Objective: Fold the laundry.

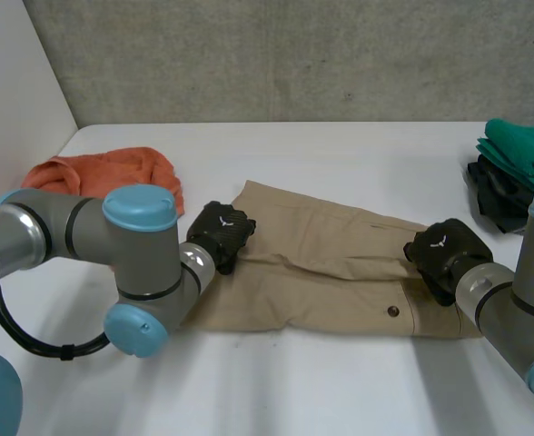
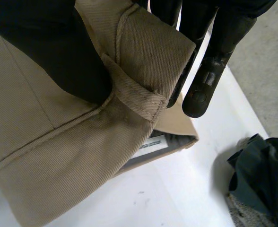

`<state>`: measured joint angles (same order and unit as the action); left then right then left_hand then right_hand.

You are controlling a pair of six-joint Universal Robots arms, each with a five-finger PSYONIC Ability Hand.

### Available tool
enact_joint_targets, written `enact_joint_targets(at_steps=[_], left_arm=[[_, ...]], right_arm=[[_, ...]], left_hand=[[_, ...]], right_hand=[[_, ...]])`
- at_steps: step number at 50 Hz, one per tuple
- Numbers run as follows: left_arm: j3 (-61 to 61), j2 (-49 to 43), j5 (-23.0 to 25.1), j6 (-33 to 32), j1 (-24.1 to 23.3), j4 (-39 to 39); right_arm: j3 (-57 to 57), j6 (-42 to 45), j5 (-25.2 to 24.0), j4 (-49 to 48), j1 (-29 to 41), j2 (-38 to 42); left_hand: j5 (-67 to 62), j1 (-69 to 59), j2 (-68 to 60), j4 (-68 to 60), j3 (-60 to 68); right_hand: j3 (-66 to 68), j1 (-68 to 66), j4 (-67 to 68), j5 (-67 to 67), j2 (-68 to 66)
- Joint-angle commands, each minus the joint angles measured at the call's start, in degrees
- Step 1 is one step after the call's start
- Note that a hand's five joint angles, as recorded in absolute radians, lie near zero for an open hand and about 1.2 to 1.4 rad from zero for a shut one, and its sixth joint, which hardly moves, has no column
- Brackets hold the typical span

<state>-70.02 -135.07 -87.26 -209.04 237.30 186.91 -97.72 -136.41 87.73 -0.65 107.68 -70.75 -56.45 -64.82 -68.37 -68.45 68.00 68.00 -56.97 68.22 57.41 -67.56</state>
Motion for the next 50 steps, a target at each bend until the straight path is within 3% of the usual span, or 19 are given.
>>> enact_joint_targets(at_steps=[1,5,11,17,29,30,31,32,33,34,41,45,50], left_arm=[[4.09,-1.16,-0.02,-0.93,0.09,0.3],[8.14,-2.74,-0.2,-1.02,0.27,3.19],[13.41,-4.15,-0.72,-1.1,0.71,14.87],[18.23,-8.0,-0.02,-1.1,1.76,24.02],[34.68,-23.48,2.53,-1.1,1.85,25.35],[34.86,-23.83,2.62,-1.1,1.85,25.44],[34.78,-23.93,2.79,-1.1,1.76,25.44],[34.25,-23.84,3.23,-1.1,1.76,25.44],[33.81,-23.75,3.32,-1.02,1.67,25.52],[33.2,-23.4,3.41,-1.02,1.59,25.53],[20.47,-10.93,3.5,-0.05,0.79,25.96],[12.73,-2.23,2.97,1.35,-0.08,25.88],[1.83,6.03,2.62,4.87,-0.09,24.91]], right_arm=[[0.95,-0.09,-0.02,-2.95,0.07,0.0],[2.18,-0.09,0.07,-5.49,0.07,0.0],[4.82,-0.18,0.33,-11.2,0.07,1.4],[10.53,-0.97,2.44,-18.5,-0.28,8.07],[22.04,0.88,6.75,-21.67,-0.01,23.28],[23.01,0.97,7.53,-21.93,-0.01,24.68],[23.28,0.88,8.15,-21.94,0.07,25.04],[23.45,0.79,8.77,-21.94,0.07,25.22],[23.63,0.7,9.55,-21.94,0.07,25.13],[23.63,0.44,10.78,-21.94,0.16,24.52],[20.3,-5.52,11.06,-21.41,-0.54,16.54],[16.96,-12.2,6.94,-17.38,-0.72,8.27],[13.53,-18.0,-1.67,-1.6,-3.95,1.68]], left_hand=[[-13.55,-15.18,-11.63,-11.55,12.0],[-13.55,-15.18,-11.63,-11.55,12.0],[-13.55,-15.18,-11.63,-11.55,12.0],[-13.55,-15.18,-11.63,-11.55,12.0],[-13.55,-15.18,-11.63,-11.55,12.0],[-7.25,-8.88,-5.32,-5.24,5.69],[12.3,10.67,14.23,14.3,-13.86],[54.63,53.0,56.55,56.63,-56.18],[56.45,54.82,58.37,58.45,-58.0],[52.92,51.29,54.85,54.93,-54.48],[56.45,54.82,58.37,58.45,-58.0],[56.45,54.82,58.37,58.45,-58.0],[56.45,54.82,58.37,58.45,-58.0]], right_hand=[[12.0,-23.03,11.78,12.59,-12.44],[12.0,-23.03,11.78,12.59,-12.44],[12.0,-23.03,11.78,12.59,-12.44],[12.0,-23.03,11.78,12.59,-12.44],[9.23,-20.26,9.01,9.82,-9.66],[-7.45,-3.58,-7.68,-6.86,7.02],[-21.27,10.25,-21.5,-20.68,20.84],[-38.23,27.2,-38.46,-37.64,37.8],[-54.72,43.69,-54.94,-54.13,54.29],[-58.0,46.97,-58.22,-57.41,57.56],[-58.0,46.97,-58.22,-57.41,57.56],[-58.0,46.97,-58.22,-57.41,57.56],[-58.0,46.97,-58.22,-57.41,57.56]])
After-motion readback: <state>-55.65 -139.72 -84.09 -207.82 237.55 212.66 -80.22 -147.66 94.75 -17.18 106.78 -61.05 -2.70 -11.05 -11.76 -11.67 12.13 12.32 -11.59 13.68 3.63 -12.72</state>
